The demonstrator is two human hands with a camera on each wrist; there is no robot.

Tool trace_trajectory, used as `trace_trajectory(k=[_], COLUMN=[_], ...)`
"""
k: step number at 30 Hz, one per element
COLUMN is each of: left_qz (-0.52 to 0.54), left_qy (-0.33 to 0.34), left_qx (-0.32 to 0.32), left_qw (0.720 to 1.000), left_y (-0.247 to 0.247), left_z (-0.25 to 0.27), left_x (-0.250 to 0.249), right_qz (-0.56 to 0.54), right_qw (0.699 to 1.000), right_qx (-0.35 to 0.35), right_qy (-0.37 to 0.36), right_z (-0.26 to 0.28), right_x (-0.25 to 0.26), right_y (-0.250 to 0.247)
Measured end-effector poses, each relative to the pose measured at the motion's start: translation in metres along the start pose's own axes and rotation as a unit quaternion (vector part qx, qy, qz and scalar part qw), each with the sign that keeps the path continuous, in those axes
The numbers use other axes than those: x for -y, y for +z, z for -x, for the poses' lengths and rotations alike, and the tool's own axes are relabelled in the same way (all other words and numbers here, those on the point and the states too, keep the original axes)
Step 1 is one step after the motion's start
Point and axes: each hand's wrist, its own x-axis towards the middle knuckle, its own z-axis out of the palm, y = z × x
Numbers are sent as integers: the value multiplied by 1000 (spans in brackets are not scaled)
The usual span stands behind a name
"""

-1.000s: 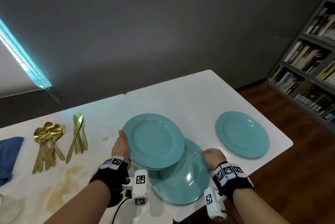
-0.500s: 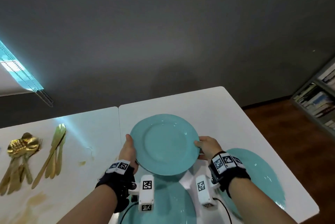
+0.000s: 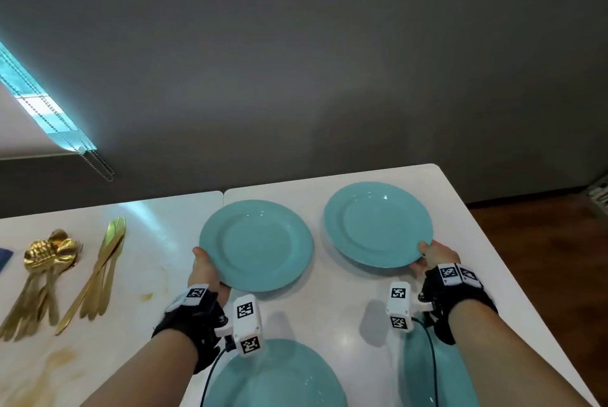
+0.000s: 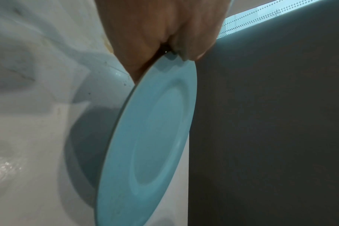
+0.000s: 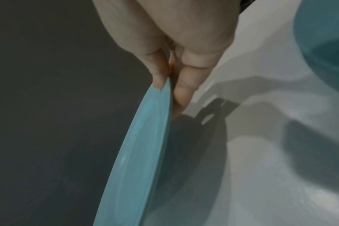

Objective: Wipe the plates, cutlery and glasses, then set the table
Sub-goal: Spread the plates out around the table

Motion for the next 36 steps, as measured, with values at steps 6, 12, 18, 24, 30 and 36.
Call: trace_trajectory(k=[6, 12, 18, 24, 30, 36], left_qz=[8, -167, -237, -296, -352, -360], left_qy=[10, 27, 29, 54, 55, 57], left_qx=[-28, -97, -96, -58, -38, -21], left_qw=[1000, 981, 966, 952, 934, 931], left_y=[-8, -16, -24, -18, -12, -15], left_z=[-16, -29, -44, -57, -50, -53], left_x=[5, 11, 13, 22, 20, 23], right_qz=[-24, -20, 35, 25, 114, 185], right_qw=[998, 996, 994, 996, 987, 978], right_qx=[-45, -74, -92, -81, -113, -98], right_qy=[25, 40, 47, 31, -13, 0], right_z=[-18, -18, -21, -20, -29, -17], right_x=[-6, -4, -4, -10, -12, -18], right_y=[-11, 0, 3, 8, 15, 28])
